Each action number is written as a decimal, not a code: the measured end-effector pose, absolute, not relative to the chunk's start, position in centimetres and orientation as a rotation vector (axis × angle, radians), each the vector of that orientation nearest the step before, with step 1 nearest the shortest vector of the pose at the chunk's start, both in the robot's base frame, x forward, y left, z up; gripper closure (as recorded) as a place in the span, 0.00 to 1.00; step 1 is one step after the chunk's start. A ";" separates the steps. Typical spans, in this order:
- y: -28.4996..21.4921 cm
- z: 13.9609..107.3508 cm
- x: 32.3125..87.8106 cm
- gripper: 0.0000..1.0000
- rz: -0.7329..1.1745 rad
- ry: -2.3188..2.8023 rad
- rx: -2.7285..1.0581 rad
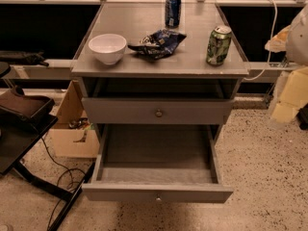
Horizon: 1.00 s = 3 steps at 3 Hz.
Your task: Place blue chip bag into middle drawer
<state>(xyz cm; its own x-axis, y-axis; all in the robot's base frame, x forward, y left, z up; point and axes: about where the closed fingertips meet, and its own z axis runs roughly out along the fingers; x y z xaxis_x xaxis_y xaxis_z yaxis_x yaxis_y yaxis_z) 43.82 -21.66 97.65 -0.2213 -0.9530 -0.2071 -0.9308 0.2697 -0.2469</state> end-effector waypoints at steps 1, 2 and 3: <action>-21.7 97.7 43.8 0.00 -0.100 2.231 -1.724; -21.0 98.1 45.8 0.00 -0.149 2.146 -1.799; -19.4 98.8 49.3 0.00 -0.235 2.009 -1.973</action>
Offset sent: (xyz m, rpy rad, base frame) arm 0.0529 0.0159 0.0078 -0.0762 -0.0865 0.1913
